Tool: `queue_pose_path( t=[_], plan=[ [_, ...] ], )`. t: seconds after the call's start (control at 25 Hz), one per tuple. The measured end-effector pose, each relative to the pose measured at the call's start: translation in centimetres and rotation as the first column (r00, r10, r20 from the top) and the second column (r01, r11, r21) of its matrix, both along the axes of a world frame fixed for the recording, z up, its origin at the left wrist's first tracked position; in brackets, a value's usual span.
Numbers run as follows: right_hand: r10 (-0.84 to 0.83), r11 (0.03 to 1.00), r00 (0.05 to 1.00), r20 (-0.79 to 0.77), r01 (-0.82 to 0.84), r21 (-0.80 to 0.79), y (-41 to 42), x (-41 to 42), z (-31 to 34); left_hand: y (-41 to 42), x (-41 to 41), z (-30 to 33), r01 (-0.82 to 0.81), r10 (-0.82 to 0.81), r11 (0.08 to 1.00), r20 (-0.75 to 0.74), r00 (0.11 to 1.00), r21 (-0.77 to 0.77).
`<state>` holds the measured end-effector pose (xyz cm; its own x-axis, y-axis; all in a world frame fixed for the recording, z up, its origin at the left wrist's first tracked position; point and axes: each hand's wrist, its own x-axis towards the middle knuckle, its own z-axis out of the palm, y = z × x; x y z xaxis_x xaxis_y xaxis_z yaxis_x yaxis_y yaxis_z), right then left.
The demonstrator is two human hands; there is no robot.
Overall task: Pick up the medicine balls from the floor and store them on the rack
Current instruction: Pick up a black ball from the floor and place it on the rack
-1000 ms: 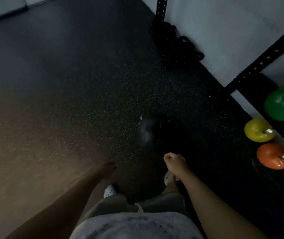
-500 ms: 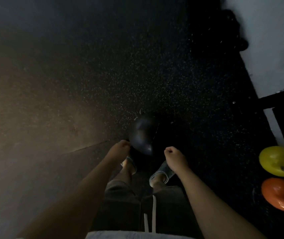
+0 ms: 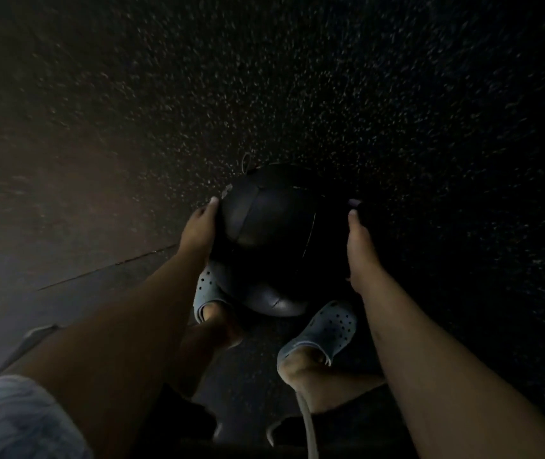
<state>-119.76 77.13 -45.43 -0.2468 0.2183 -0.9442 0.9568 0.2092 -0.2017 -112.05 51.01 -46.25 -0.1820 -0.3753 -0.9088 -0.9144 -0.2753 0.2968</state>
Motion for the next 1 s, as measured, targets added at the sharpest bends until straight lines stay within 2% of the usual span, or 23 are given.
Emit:
queue_pose_path(
  t=[0.08,0.2,0.32,0.44,0.56,0.76,0.88,1.0],
  plan=[
    [-0.115,0.993,0.992,0.049,0.116,-0.029,0.6,-0.3,-2.0,-0.5,-0.4,-2.8,-0.182,0.187,0.976,-0.035,0.982,0.120],
    [-0.169,0.982,0.986,0.005,0.169,-0.085,0.9,0.0,-2.5,-0.1,-0.9,-3.3,-0.241,0.259,0.951,-0.073,0.963,0.192],
    [-0.212,0.975,0.976,-0.054,0.208,-0.072,1.6,-0.4,1.2,1.6,-1.7,1.1,-0.230,0.251,0.951,-0.082,0.965,0.206],
    [-0.226,0.970,0.973,-0.055,0.219,-0.109,3.1,-1.4,7.4,3.2,-3.4,8.5,-0.219,0.247,0.945,-0.090,0.965,0.243],
    [-0.269,0.956,0.960,-0.080,0.257,-0.142,5.0,-3.4,17.6,4.6,-7.0,18.8,-0.144,0.184,0.963,-0.165,0.969,0.230],
    [-0.413,0.900,0.871,-0.267,0.345,-0.265,8.9,-8.1,36.5,7.1,-15.3,34.6,-0.025,0.107,0.973,-0.354,0.929,0.229],
    [-0.492,0.870,0.761,-0.424,0.409,-0.275,12.5,-11.1,47.3,9.7,-21.7,42.6,0.125,0.014,0.958,-0.481,0.876,0.256],
    [-0.560,0.827,0.609,-0.561,0.442,-0.346,16.3,-12.2,57.2,13.5,-27.3,50.9,0.288,-0.062,0.920,-0.630,0.774,0.264]
  ],
)
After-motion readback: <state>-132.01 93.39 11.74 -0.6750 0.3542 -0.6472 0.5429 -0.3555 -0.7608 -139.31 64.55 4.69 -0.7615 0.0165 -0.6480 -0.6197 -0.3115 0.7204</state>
